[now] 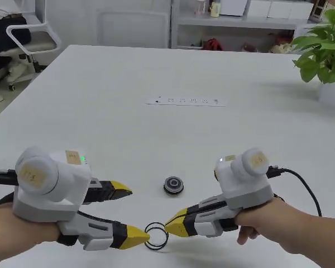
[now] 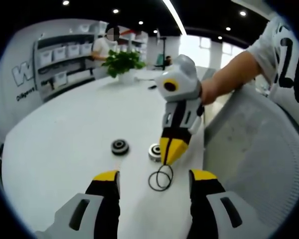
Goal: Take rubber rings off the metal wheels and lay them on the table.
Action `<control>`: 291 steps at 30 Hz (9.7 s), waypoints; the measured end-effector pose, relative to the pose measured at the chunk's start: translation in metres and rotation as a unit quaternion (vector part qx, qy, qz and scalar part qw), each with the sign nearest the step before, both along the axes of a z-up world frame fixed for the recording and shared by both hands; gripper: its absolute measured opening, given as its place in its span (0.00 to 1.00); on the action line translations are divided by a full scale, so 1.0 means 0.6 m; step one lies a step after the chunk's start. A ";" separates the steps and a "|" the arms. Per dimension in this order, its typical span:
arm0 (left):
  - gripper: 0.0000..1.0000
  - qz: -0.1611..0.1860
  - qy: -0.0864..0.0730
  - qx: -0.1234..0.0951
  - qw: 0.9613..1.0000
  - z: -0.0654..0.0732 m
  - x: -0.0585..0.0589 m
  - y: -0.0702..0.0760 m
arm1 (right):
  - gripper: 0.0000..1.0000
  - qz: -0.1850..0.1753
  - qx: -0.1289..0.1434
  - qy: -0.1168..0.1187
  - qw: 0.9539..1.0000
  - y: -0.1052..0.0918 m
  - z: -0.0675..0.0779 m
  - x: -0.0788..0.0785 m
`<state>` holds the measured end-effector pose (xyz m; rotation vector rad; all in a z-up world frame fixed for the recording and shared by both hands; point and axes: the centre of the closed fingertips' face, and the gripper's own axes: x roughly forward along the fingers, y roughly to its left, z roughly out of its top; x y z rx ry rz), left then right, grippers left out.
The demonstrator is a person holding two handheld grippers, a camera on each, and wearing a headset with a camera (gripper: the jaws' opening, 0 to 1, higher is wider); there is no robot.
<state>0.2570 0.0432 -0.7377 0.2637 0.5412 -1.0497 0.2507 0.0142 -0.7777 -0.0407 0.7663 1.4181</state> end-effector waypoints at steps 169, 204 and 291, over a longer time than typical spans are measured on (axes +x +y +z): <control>0.22 0.007 0.016 0.022 1.000 -0.077 0.181 -0.088 | 0.27 -0.119 -0.014 -0.116 0.986 -0.056 -0.039 0.170; 0.14 0.017 -0.002 0.031 0.999 -0.092 0.200 -0.100 | 0.23 -0.129 -0.023 -0.135 0.982 -0.039 -0.048 0.198; 0.12 0.048 -0.012 0.042 0.998 -0.093 0.198 -0.096 | 0.00 -0.207 0.074 -0.027 0.975 -0.036 -0.004 0.198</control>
